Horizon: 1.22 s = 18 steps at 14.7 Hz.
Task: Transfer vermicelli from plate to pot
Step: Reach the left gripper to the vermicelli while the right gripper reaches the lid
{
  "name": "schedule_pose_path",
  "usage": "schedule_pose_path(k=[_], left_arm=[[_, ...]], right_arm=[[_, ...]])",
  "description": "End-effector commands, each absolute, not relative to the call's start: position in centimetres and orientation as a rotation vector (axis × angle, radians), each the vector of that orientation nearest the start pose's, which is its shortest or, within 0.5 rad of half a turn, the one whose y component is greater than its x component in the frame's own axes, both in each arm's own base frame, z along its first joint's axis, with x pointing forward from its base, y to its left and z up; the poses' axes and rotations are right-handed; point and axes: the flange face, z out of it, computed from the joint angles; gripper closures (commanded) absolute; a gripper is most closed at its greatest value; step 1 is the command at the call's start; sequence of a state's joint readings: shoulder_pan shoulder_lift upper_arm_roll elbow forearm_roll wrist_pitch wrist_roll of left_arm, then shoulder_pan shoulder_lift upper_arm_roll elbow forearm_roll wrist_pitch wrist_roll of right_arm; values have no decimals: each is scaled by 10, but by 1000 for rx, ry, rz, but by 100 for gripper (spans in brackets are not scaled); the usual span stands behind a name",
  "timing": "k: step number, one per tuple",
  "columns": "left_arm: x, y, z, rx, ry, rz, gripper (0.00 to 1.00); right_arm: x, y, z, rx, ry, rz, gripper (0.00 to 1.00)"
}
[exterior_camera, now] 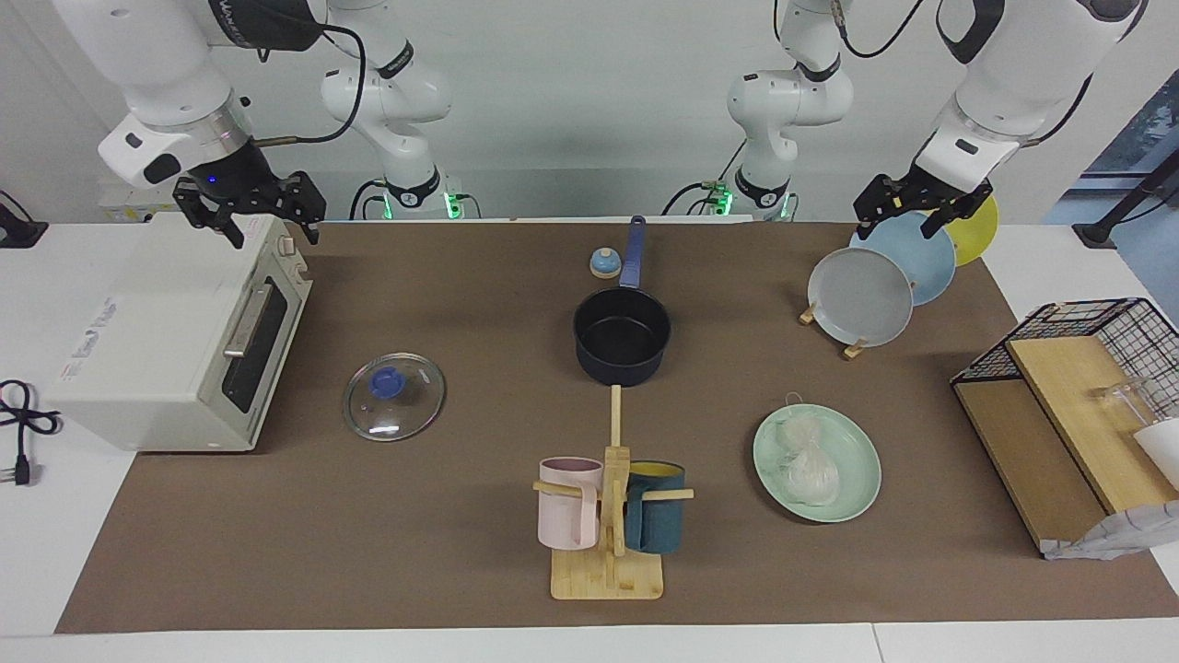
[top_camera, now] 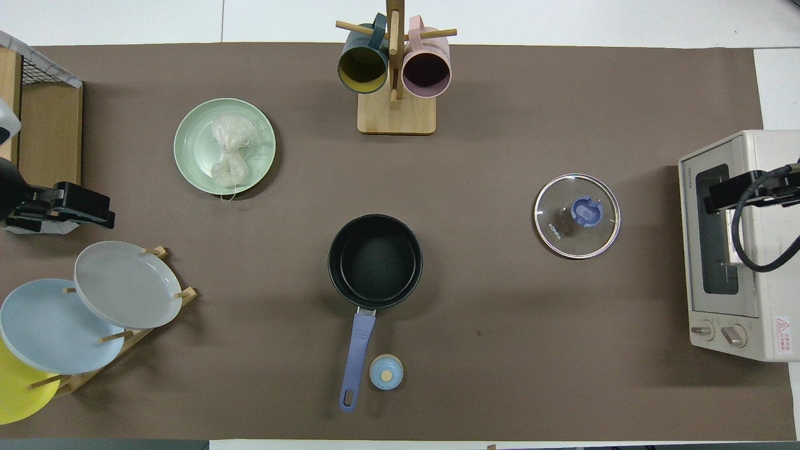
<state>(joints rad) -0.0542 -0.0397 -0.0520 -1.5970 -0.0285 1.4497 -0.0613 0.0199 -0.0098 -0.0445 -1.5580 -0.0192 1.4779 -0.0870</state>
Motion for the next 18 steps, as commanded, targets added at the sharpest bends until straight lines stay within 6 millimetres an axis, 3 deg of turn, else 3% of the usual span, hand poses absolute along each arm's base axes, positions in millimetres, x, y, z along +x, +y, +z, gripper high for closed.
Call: schedule_pose_path(k=[1, 7, 10, 12, 14, 16, 18], left_arm=[[527, -60, 629, -3146, 87, 178, 0], [533, -61, 629, -3155, 103, 100, 0], [542, -74, 623, -3160, 124, 25, 0], [566, -89, 591, -3163, 155, 29, 0], [599, -101, 541, -3170, 172, 57, 0], [624, -115, 493, -3180, 199, 45, 0], [643, -120, 451, -3176, 244, 34, 0]], right_arm=[[541, -14, 629, -3141, -74, 92, 0], [541, -14, 629, -3139, -70, 92, 0], [540, -12, 615, -3133, -62, 19, 0], [546, -11, 614, -3054, -61, -80, 0], [547, -6, 612, -3053, -71, -87, 0], [549, -4, 597, -3056, -70, -63, 0], [562, 15, 572, -3058, -119, -30, 0]])
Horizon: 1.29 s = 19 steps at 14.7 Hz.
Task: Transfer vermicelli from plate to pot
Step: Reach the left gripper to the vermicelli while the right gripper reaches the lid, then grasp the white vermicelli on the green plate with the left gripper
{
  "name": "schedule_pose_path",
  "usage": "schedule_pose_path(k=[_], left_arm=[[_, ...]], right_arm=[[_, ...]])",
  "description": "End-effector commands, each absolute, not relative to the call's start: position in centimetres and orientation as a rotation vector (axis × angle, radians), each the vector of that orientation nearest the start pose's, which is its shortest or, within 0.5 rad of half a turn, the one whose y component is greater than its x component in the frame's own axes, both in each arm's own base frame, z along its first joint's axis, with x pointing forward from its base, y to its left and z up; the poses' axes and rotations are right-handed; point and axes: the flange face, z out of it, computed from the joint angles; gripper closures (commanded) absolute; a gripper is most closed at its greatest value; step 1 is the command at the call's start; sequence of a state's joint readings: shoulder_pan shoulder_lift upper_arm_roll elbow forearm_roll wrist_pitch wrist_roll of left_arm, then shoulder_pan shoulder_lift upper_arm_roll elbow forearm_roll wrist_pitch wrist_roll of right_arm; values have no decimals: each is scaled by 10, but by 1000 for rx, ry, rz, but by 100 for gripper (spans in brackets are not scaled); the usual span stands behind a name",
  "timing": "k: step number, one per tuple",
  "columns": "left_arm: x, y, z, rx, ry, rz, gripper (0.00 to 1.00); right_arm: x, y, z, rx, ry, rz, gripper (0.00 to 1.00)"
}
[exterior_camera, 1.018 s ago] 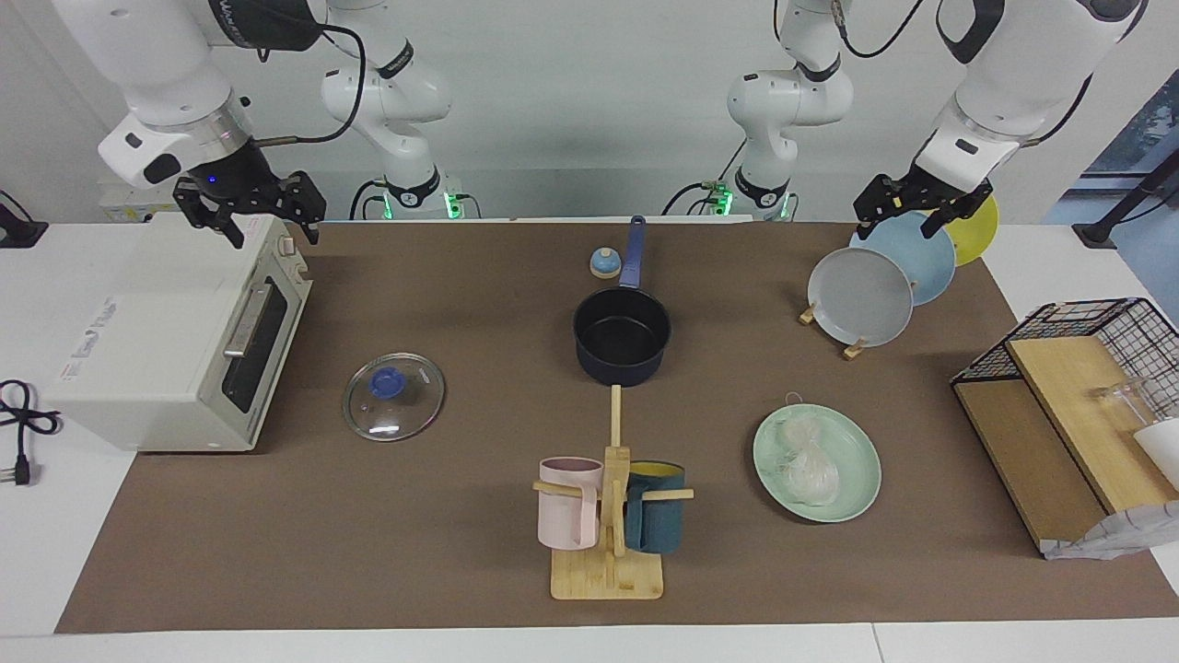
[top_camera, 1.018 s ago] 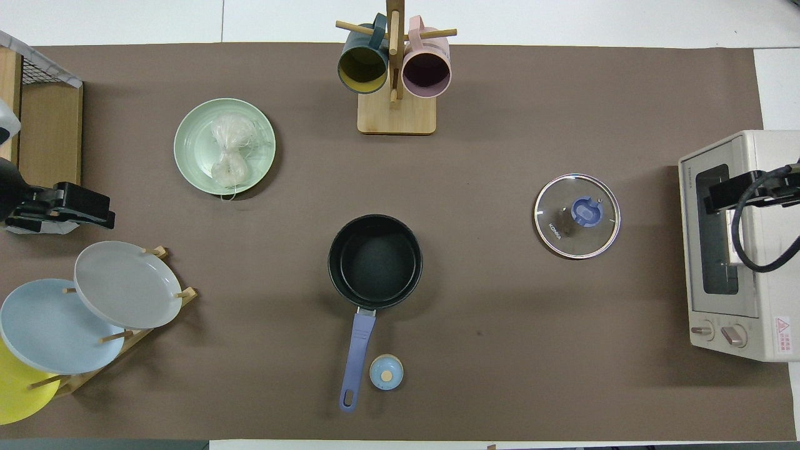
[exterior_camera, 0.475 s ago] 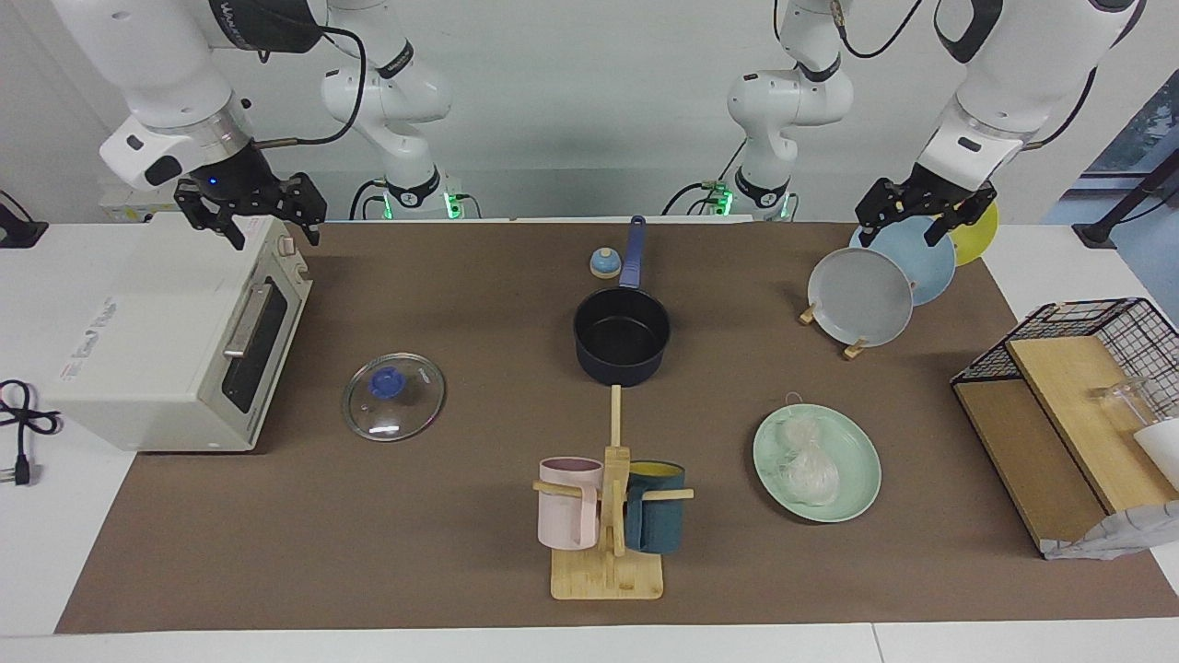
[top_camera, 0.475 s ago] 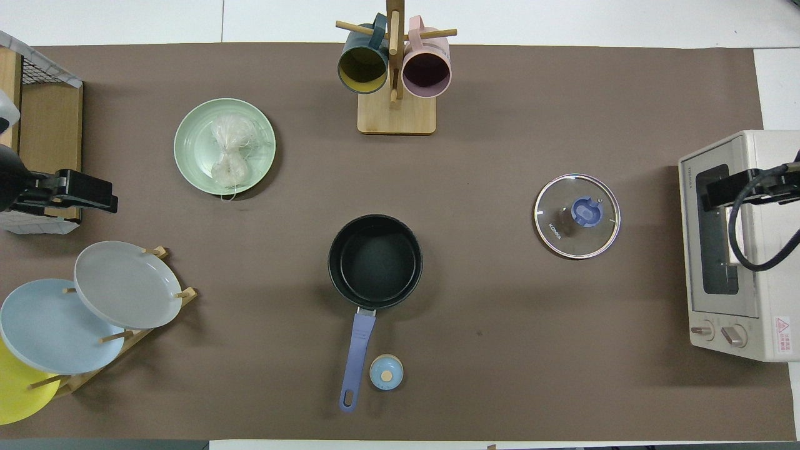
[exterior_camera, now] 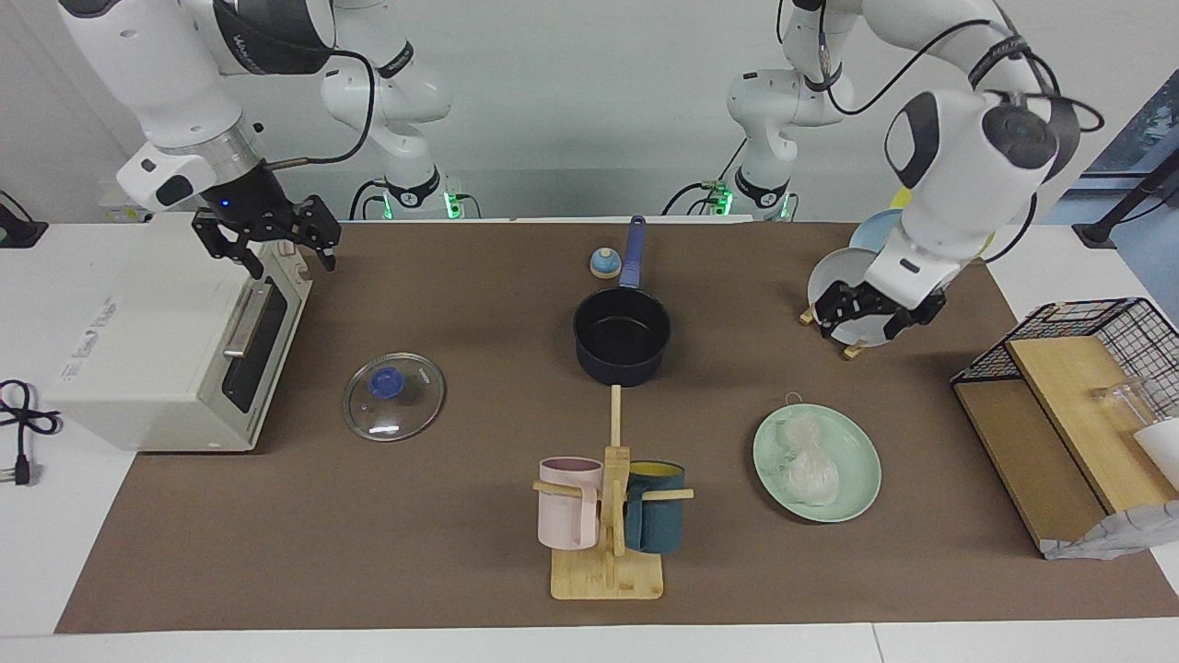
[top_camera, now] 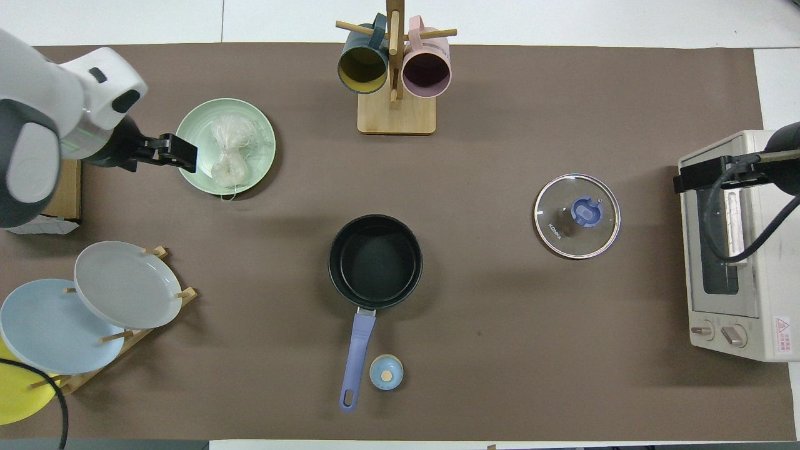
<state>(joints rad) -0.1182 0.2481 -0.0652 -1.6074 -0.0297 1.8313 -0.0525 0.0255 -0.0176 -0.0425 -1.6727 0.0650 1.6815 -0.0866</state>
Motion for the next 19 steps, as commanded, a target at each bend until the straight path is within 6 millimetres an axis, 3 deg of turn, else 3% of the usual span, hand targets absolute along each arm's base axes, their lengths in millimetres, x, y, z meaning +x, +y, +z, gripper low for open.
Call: schedule_pose_path(k=[1, 3, 5, 8, 11, 12, 14, 15, 16, 17, 19], left_arm=[[648, -118, 439, -3171, 292, 35, 0], [661, -123, 411, -3166, 349, -10, 0], [673, -131, 373, -3142, 431, -45, 0], [678, -133, 347, -3129, 506, -60, 0], [682, -137, 330, -3126, 526, -99, 0], [682, -134, 329, -3112, 567, -90, 5], [678, -132, 320, -3095, 600, -81, 23], [677, -131, 319, -3093, 606, -76, 43], [678, -129, 320, -3095, 602, -76, 76], [678, -129, 322, -3096, 602, -69, 100], [684, -119, 336, -3100, 581, -38, 100]], right_arm=[[571, 21, 557, -3060, -131, -18, 0], [593, 39, 516, -3071, -171, -36, 0], [608, 39, 480, -3081, -184, -56, 0], [595, 42, 438, -3080, -226, -71, 0], [585, 41, 429, -3078, -227, -52, 0], [584, 41, 430, -3077, -249, -53, 0], [585, 42, 430, -3067, -366, -63, 0], [584, 38, 428, -3068, -355, -54, 0], [581, 34, 424, -3067, -344, -35, 0], [576, 32, 420, -3063, -331, -22, 0], [575, 35, 416, -3065, -301, -77, 0]])
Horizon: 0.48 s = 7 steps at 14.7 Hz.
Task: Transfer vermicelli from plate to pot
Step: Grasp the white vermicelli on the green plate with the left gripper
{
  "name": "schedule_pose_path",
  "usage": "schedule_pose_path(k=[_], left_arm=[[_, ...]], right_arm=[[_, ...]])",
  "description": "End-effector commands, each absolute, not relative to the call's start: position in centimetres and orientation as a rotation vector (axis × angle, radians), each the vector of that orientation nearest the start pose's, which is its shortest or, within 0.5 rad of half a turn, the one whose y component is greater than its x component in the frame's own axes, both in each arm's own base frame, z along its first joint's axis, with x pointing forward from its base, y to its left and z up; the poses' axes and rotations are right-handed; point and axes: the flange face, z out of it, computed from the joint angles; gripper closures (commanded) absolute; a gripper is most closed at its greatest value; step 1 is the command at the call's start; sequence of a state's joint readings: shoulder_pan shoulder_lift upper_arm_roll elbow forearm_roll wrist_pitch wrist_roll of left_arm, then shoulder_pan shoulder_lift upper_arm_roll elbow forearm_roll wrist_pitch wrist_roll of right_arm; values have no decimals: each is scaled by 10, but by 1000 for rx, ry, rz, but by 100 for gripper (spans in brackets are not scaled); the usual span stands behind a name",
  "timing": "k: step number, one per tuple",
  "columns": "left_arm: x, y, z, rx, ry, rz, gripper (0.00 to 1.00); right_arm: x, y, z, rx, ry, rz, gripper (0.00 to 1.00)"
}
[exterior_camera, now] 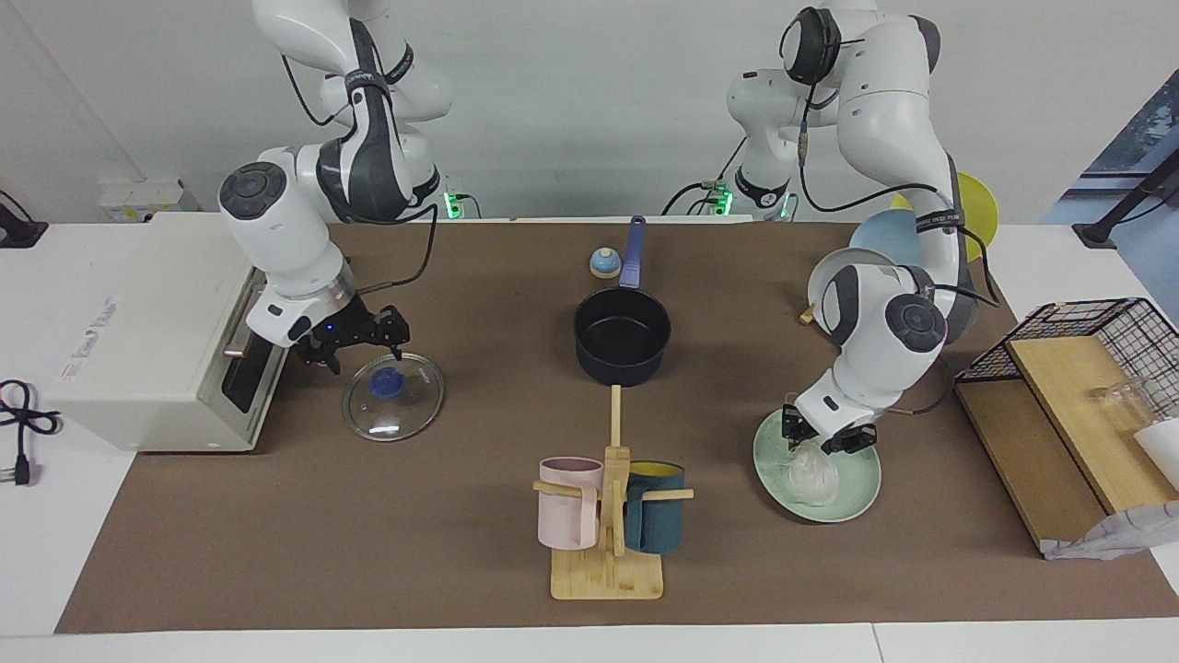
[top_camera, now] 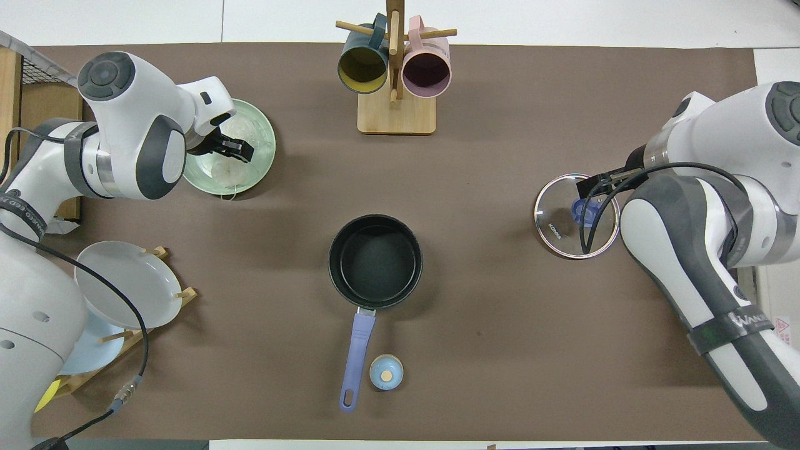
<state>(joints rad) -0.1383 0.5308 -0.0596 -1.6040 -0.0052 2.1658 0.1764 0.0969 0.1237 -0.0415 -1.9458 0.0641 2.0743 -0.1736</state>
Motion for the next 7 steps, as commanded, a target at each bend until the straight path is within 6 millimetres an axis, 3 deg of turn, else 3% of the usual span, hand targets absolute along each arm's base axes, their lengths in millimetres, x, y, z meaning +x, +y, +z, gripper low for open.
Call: schedule_pose_path(k=[1, 3, 5, 7], left_arm=[[687, -120, 351, -3114, 572, -43, 100], [687, -105, 392, -3177, 505, 9, 100], [667, -108, 457, -3286, 422, 16, 100], [641, -118, 508, -3364, 240, 85, 100]], right_arm=[[574, 38, 413, -3067, -303, -95, 0], [570, 40, 396, -3073, -279, -66, 0], [569, 47, 382, -3081, -251, -73, 0], [574, 52, 360, -3086, -229, -63, 0]])
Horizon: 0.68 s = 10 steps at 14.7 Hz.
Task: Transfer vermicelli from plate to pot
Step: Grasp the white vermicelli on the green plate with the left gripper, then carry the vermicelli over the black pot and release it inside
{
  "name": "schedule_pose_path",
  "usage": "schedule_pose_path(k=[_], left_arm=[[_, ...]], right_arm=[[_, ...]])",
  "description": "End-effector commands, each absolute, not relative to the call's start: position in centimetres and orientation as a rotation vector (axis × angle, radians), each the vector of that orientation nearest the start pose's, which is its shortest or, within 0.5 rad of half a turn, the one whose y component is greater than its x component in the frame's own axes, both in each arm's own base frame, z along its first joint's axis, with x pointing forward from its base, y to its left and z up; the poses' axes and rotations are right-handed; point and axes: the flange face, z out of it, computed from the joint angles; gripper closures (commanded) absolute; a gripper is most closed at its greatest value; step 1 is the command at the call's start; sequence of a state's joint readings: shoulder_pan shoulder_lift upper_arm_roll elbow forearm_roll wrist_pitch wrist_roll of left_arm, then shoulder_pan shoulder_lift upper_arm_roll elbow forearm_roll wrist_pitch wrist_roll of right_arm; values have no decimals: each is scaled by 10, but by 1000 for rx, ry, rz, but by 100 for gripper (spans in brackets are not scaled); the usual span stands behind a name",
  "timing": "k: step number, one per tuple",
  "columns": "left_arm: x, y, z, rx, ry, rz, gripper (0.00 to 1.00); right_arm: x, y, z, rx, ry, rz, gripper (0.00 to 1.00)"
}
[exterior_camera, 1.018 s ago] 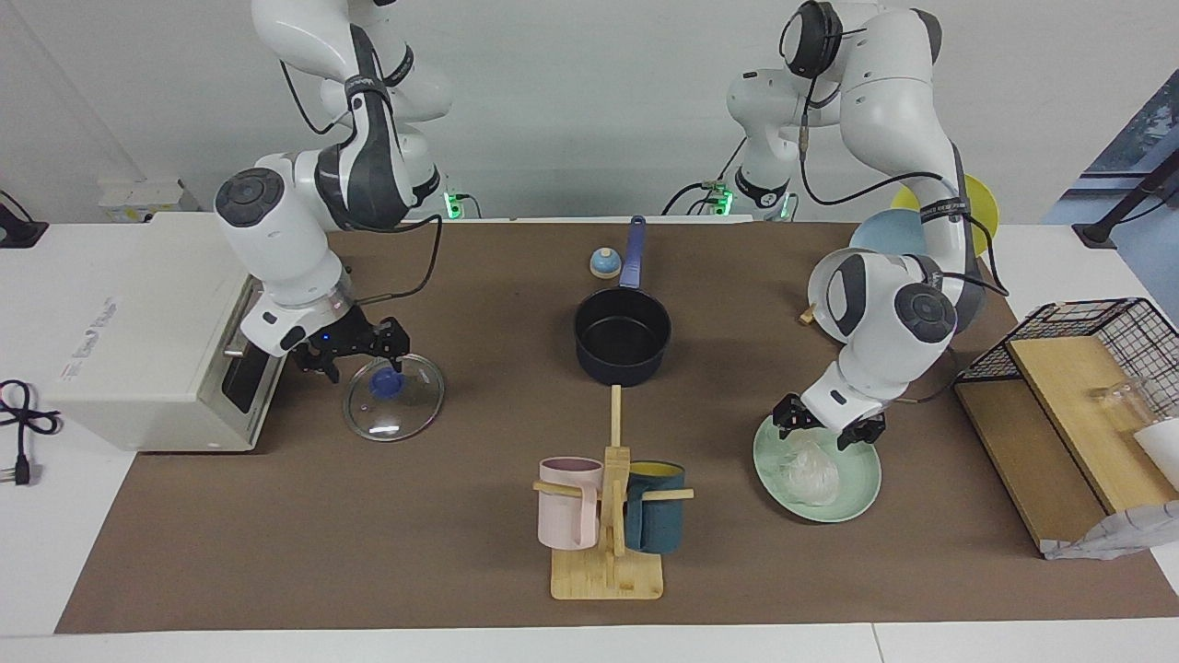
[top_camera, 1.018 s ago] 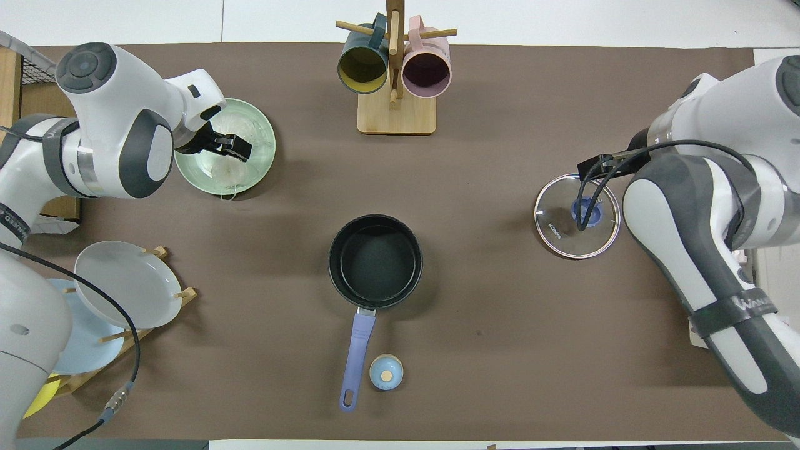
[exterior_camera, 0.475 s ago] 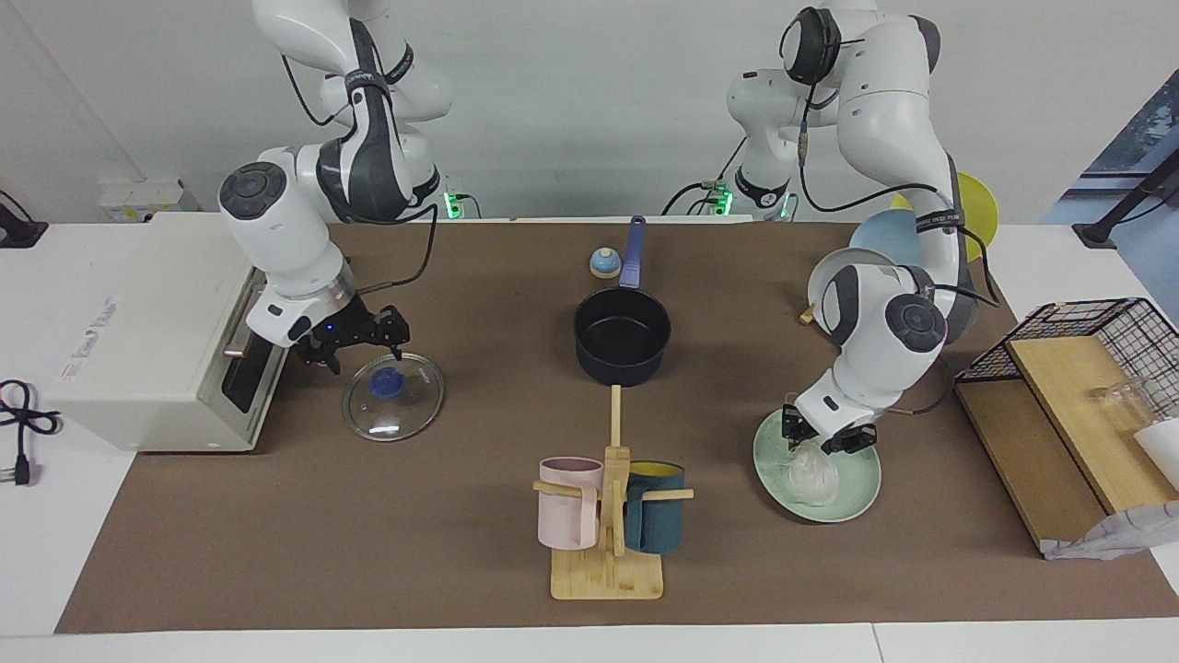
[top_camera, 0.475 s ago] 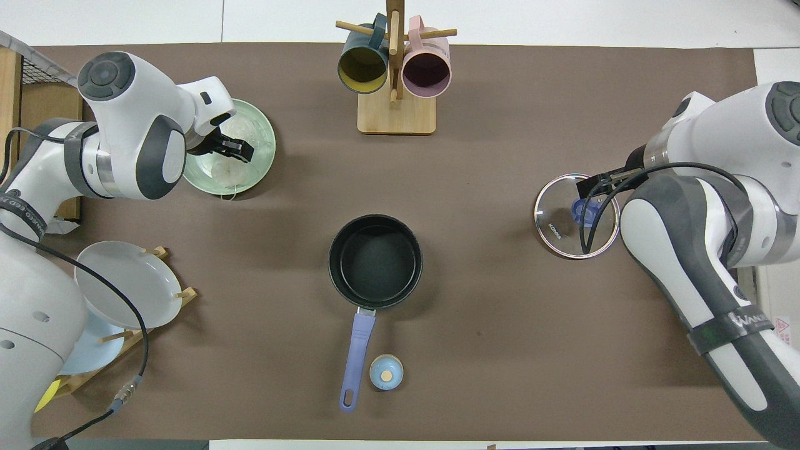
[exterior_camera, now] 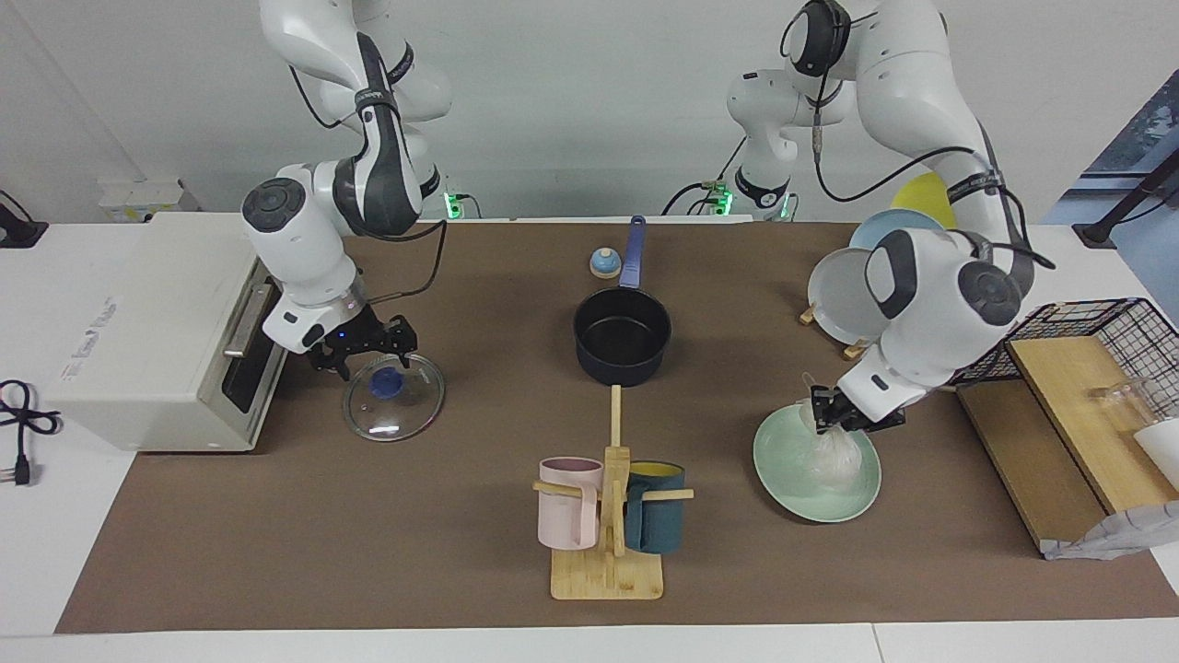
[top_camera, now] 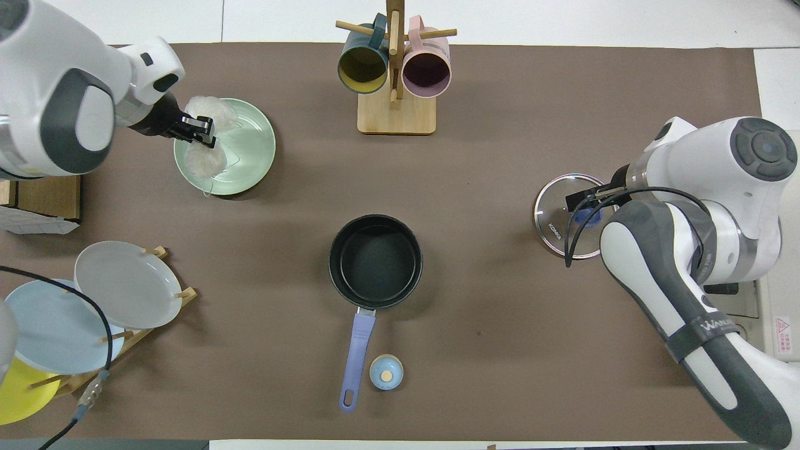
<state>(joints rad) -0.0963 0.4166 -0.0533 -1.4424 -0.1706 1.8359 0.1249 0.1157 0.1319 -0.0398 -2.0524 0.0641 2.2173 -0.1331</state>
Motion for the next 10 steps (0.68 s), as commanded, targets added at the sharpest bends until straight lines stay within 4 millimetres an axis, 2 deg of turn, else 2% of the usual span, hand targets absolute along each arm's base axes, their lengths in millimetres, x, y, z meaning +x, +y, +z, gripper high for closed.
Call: schedule_pose_path(k=[1, 2, 3, 4, 5, 7, 8, 10], left_arm=[[623, -126, 534, -3373, 166, 118, 100], [602, -152, 554, -3382, 147, 169, 100], [585, -171, 568, -3384, 108, 208, 100], [571, -197, 573, -3383, 85, 255, 100], [553, -237, 573, -3376, 68, 278, 100], [513, -290, 551, -3359, 58, 285, 100], [489, -315, 532, -3356, 78, 270, 100], [461, -355, 486, -3337, 68, 282, 100]], right_arm=[[575, 58, 346, -3087, -242, -44, 0], [577, 59, 331, -3090, -247, -27, 0], [579, 57, 326, -3091, -254, -18, 0], [580, 56, 327, -3102, -268, -22, 0], [580, 56, 324, -3115, -290, -15, 0], [580, 56, 323, -3140, -334, -12, 0], [581, 55, 324, -3149, -346, -10, 0], [585, 57, 333, -3151, -357, 0, 0]])
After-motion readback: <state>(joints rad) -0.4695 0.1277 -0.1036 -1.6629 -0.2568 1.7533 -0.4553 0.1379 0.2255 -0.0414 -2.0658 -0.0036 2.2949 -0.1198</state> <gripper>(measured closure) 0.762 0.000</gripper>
